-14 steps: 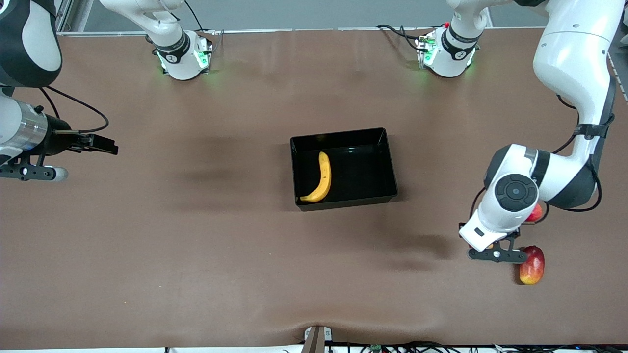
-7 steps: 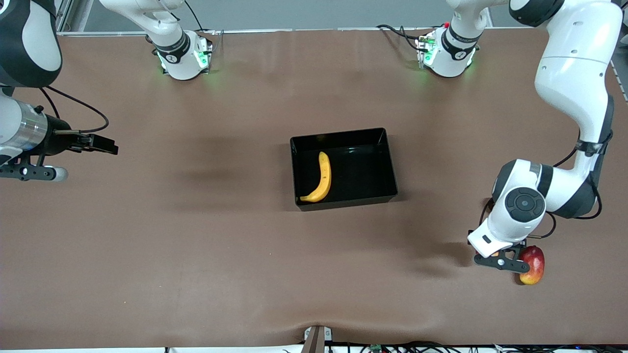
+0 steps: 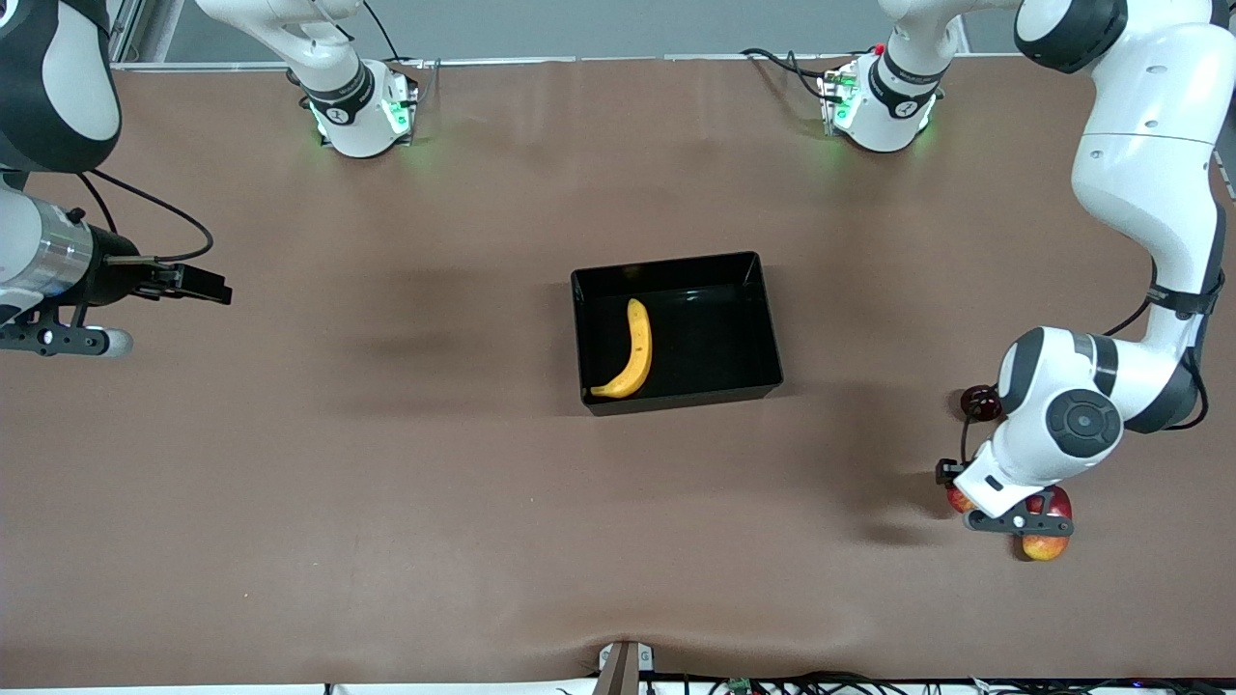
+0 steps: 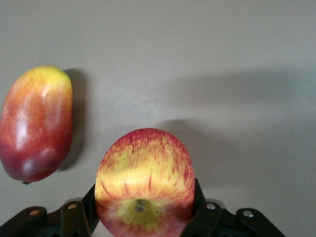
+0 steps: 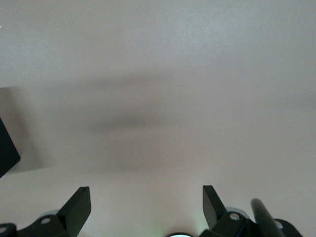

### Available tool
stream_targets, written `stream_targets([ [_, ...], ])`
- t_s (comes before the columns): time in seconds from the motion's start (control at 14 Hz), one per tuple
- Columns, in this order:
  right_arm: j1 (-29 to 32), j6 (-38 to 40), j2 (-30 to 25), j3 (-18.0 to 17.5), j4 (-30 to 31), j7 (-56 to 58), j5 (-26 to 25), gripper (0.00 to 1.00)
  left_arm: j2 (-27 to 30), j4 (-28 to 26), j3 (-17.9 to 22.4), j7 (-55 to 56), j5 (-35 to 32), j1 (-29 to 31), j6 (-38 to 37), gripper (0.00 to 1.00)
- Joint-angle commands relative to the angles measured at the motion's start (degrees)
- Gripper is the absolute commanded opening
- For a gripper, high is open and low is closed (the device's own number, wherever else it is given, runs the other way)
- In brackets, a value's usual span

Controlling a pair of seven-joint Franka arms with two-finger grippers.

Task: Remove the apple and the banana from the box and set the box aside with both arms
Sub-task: 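Lower the apple beside the red apple and open the left gripper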

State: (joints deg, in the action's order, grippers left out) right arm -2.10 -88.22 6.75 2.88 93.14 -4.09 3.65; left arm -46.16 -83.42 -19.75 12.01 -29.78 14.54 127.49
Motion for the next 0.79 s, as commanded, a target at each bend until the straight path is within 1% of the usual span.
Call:
stream_targets([
  [0.0, 0.26, 0.76, 0.46, -0.07, -0.86, -0.83, 0.83, 1.0, -1.12, 0.54, -0.2, -0.84, 1.39, 1.54, -0.75, 0.0],
  [0.14, 0.26, 0.85, 0.46, -0.07, -0.86, -0.83, 0.83, 1.0, -0.95, 0.02, -0.2, -0.41, 3.23, 1.64, -1.53, 0.0],
  [0.57, 0.34, 0.85, 0.55, -0.07, -0.86, -0.83, 0.83, 1.0, -0.69, -0.77, -0.2, -0.66, 6.66, 1.37, -7.33, 0.0],
  [0.71, 0.43, 0.85, 0.55, -0.07, -0.86, -0.83, 0.83, 1.0, -0.69, -1.48, -0.2, -0.93, 6.67, 1.55, -7.43, 0.0],
])
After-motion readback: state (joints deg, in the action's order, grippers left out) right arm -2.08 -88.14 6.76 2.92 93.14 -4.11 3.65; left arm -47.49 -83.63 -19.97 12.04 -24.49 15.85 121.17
